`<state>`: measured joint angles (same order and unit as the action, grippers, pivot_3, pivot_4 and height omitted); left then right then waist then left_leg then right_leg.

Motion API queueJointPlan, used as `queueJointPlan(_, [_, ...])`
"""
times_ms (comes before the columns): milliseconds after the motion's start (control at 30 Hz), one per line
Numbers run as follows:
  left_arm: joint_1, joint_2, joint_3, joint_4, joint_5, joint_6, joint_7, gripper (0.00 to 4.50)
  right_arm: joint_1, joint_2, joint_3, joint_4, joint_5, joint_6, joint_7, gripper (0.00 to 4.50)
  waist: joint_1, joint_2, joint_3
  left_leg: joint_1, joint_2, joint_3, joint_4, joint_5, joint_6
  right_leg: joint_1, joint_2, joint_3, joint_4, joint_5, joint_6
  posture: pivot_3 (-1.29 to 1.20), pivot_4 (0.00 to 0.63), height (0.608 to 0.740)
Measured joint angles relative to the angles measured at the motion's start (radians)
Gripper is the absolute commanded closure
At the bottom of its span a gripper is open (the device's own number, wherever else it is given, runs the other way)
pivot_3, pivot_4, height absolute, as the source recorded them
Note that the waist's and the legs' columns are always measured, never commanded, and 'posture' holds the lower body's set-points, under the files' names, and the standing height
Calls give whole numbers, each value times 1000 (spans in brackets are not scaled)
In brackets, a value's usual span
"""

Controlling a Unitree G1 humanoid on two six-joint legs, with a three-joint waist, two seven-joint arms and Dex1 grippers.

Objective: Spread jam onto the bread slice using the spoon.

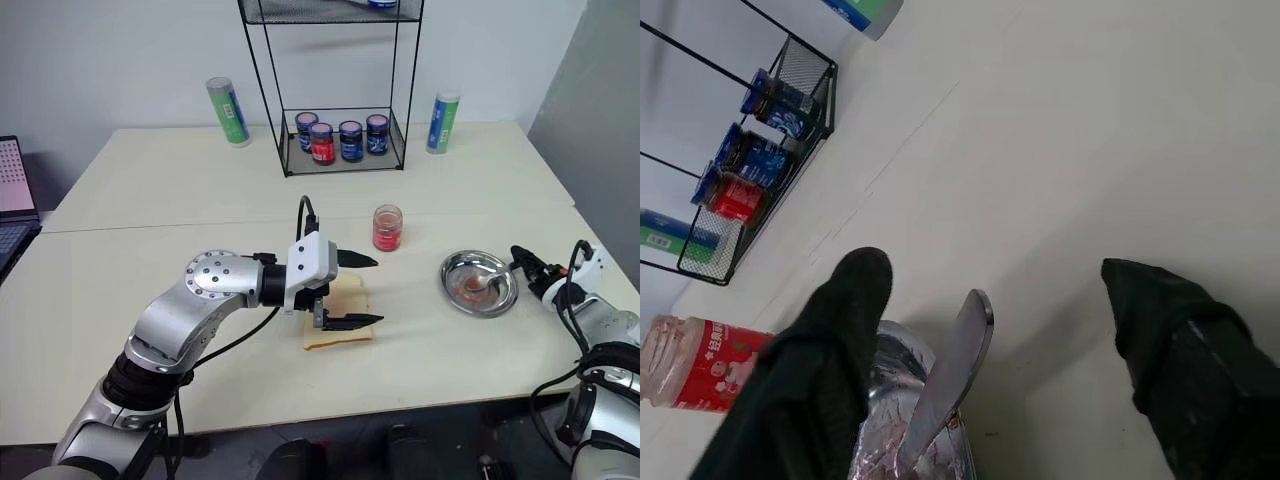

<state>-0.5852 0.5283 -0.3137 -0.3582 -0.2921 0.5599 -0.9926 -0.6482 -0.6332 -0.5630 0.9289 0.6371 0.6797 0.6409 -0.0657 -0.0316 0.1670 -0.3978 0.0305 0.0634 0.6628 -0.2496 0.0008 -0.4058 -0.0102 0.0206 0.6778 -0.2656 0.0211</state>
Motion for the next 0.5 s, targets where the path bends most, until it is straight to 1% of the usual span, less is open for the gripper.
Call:
queueJointPlan(33, [-3, 1, 0, 2, 0, 0, 0, 0, -6, 0, 1, 13, -5, -6, 0, 2085, 0, 0, 0, 0, 0, 0, 0, 0, 0, 0, 0, 0, 0, 0, 0, 0, 150, 740])
queueJointPlan(67, [-8, 2, 0, 4, 0, -1, 0, 0, -8, 0, 4, 19, -13, -10, 1, 2305, 0, 0, 0, 0, 0, 0, 0, 0, 0, 0, 0, 0, 0, 0, 0, 0, 150, 740])
queueJointPlan(133, [-9, 5, 0, 4, 1, -2, -1, 0, -14, 1, 5, 34, -23, -17, 7, 2563, 0, 0, 0, 0, 0, 0, 0, 0, 0, 0, 0, 0, 0, 0, 0, 0, 150, 740])
queueJointPlan(267, [-8, 13, 2, 4, 2, -2, 1, 0, -33, 4, 6, 40, -26, -15, 15, 3544, 0, 0, 0, 0, 0, 0, 0, 0, 0, 0, 0, 0, 0, 0, 0, 0, 150, 740])
queueJointPlan(300, [-6, 17, 2, 4, 2, -2, 2, 0, -35, 4, 6, 40, -26, -14, 18, 3659, 2, 0, 0, 0, 0, 0, 0, 0, 0, 0, 0, 0, 0, 0, 0, 0, 150, 740])
queueJointPlan(333, [-4, 18, 5, 4, 2, -2, 3, 0, -37, 4, 5, 38, -26, -13, 21, 3954, 3, 0, 0, 0, 0, 0, 0, 0, 0, 0, 0, 0, 0, 0, 0, 0, 150, 740])
queueJointPlan(400, [-2, 18, 5, 3, 2, -2, 4, 0, -37, 4, 1, 35, -22, -11, 31, 4406, 6, 0, 0, 0, 0, 0, 0, 0, 0, 0, 0, 0, -1, 0, 0, 0, 150, 740])
queueJointPlan(433, [1, 19, 6, 3, 2, -2, 6, 0, -39, 6, -8, 33, -8, -6, 40, 4490, 8, 0, 0, 0, -1, 0, 0, 0, 0, 0, -1, 0, -1, 0, 0, 0, 150, 740])
queueJointPlan(500, [2, 20, 6, 3, 2, -2, 9, 0, -39, 8, -14, 21, 4, 4, 42, 4490, 12, 0, 0, -1, -1, -1, 0, 0, 0, 0, -1, -1, -1, 0, 0, 0, 150, 740])
